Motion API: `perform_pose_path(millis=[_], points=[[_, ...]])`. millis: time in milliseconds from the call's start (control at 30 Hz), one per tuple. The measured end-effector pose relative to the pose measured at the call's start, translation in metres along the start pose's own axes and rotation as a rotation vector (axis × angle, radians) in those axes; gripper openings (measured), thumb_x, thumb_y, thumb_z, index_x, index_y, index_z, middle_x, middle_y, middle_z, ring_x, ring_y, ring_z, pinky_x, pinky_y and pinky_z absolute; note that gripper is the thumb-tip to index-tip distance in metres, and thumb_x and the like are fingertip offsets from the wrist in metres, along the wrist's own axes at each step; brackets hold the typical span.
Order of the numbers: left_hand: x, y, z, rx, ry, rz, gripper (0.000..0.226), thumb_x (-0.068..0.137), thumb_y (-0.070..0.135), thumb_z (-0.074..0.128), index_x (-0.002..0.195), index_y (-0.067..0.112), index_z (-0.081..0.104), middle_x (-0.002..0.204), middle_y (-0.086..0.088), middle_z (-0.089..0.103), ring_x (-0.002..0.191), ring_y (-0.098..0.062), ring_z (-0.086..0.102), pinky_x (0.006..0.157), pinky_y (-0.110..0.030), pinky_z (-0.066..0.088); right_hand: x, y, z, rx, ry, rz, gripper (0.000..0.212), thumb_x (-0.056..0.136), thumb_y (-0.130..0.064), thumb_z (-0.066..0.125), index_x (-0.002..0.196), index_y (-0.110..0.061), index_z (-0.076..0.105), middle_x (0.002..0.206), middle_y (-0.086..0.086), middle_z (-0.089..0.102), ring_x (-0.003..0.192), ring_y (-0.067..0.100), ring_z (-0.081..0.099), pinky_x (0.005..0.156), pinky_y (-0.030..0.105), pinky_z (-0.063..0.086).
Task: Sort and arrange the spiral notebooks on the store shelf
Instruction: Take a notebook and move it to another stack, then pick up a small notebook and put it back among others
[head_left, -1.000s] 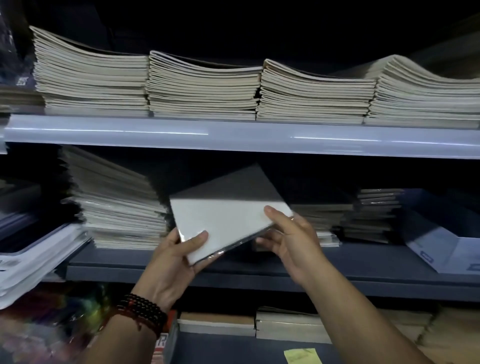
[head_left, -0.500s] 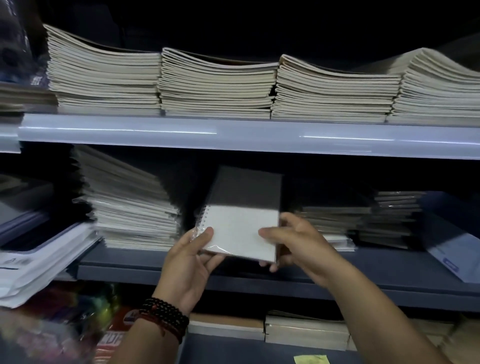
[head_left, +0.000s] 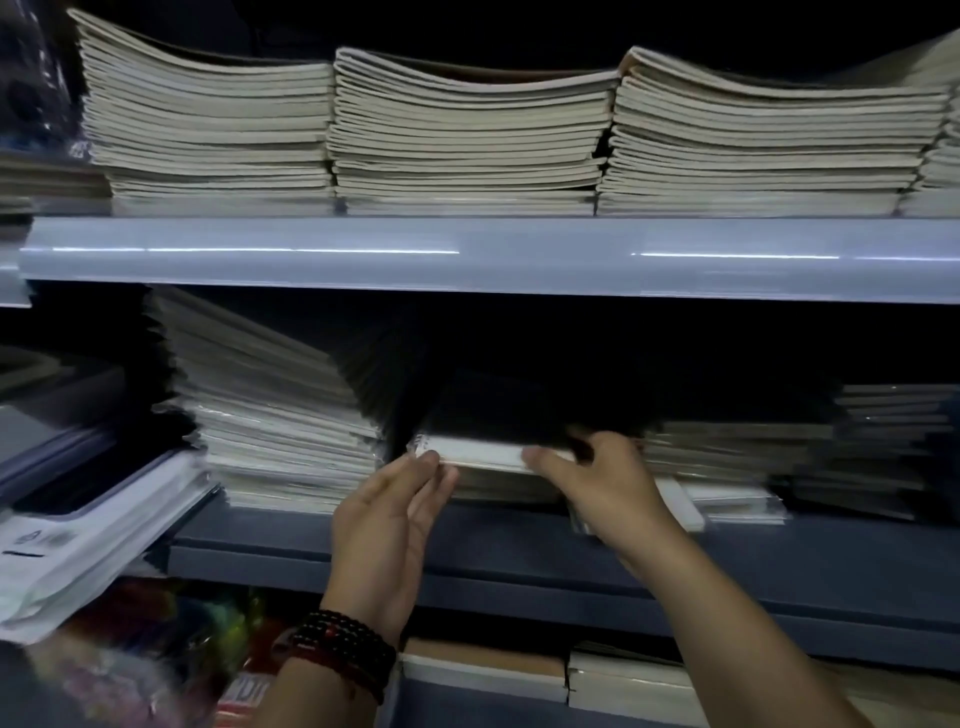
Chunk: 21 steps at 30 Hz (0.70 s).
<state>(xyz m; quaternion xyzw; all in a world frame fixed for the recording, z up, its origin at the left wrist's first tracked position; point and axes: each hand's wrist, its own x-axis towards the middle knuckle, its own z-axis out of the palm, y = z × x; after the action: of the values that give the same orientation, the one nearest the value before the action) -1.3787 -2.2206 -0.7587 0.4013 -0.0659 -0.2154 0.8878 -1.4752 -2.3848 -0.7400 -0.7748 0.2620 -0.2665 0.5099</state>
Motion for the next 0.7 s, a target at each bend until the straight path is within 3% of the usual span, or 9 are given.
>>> perform_pose_path(millis=[133, 267, 333, 400, 533, 633, 700], points=[[0.010, -0.009, 0.002, -0.022, 0.123, 0.064, 0.026, 0.087, 0.001, 0.072, 0.113, -0.003, 0.068, 0.104, -0.014, 0.077, 0.099, -0.022, 0.075, 0.093, -0.030, 0.056, 0.011, 0.001, 0.003, -0.191, -0.090, -0.073, 0.076, 0.082, -0.053, 0.075, 0.144, -0.018, 0.050, 0.065, -0.018, 0.041, 0.057, -0.002, 0.041, 0.054, 0.015, 0.033], [0.022, -0.016, 0.007, -0.125, 0.170, 0.059, 0.029, 0.087, -0.008, 0.068, 0.116, -0.005, 0.064, 0.108, -0.021, 0.074, 0.099, -0.025, 0.075, 0.090, -0.030, 0.059, 0.021, -0.002, 0.011, -0.265, -0.061, -0.028, 0.063, 0.091, -0.048, 0.067, 0.146, -0.022, 0.049, 0.052, -0.014, 0.047, 0.043, 0.002, 0.050, 0.043, 0.014, 0.037], [0.026, -0.019, 0.010, -0.137, 0.165, 0.038, 0.033, 0.088, -0.013, 0.064, 0.121, -0.005, 0.060, 0.113, -0.021, 0.071, 0.101, -0.027, 0.074, 0.094, -0.034, 0.058, 0.025, -0.004, 0.016, -0.308, -0.057, -0.013, 0.055, 0.095, -0.047, 0.062, 0.145, -0.027, 0.049, 0.071, -0.010, 0.058, 0.065, 0.008, 0.061, 0.049, 0.016, 0.043], [0.031, -0.022, 0.012, -0.119, 0.148, 0.025, 0.038, 0.089, -0.014, 0.060, 0.126, -0.004, 0.056, 0.109, -0.020, 0.070, 0.100, -0.028, 0.073, 0.098, -0.041, 0.056, 0.030, -0.003, 0.021, -0.419, -0.039, -0.018, 0.053, 0.096, -0.051, 0.058, 0.144, -0.027, 0.051, 0.098, 0.003, 0.067, 0.095, 0.023, 0.065, 0.072, 0.025, 0.050], [0.038, -0.022, 0.011, -0.073, 0.148, 0.043, 0.037, 0.093, -0.009, 0.056, 0.130, -0.003, 0.053, 0.091, -0.013, 0.065, 0.086, -0.025, 0.068, 0.091, -0.043, 0.059, 0.035, -0.002, 0.029, -0.497, -0.037, -0.054, 0.053, 0.098, -0.047, 0.056, 0.145, -0.023, 0.048, 0.125, 0.008, 0.064, 0.114, 0.028, 0.059, 0.091, 0.033, 0.051], [0.032, -0.024, 0.011, 0.014, 0.145, 0.056, 0.030, 0.096, -0.004, 0.056, 0.125, -0.001, 0.057, 0.095, -0.014, 0.067, 0.088, -0.027, 0.068, 0.085, -0.040, 0.060, 0.029, -0.002, 0.024, -0.396, -0.026, -0.100, 0.054, 0.097, -0.042, 0.061, 0.146, -0.027, 0.046, 0.119, 0.002, 0.064, 0.108, 0.022, 0.060, 0.084, 0.027, 0.050], [0.025, -0.026, 0.012, 0.117, 0.133, 0.068, 0.021, 0.097, 0.000, 0.058, 0.117, 0.003, 0.063, 0.099, -0.015, 0.070, 0.089, -0.028, 0.071, 0.082, -0.037, 0.060, 0.026, -0.001, 0.018, -0.309, -0.030, -0.103, 0.045, 0.096, -0.039, 0.064, 0.137, -0.025, 0.054, 0.095, -0.007, 0.062, 0.083, 0.012, 0.060, 0.064, 0.020, 0.049]])
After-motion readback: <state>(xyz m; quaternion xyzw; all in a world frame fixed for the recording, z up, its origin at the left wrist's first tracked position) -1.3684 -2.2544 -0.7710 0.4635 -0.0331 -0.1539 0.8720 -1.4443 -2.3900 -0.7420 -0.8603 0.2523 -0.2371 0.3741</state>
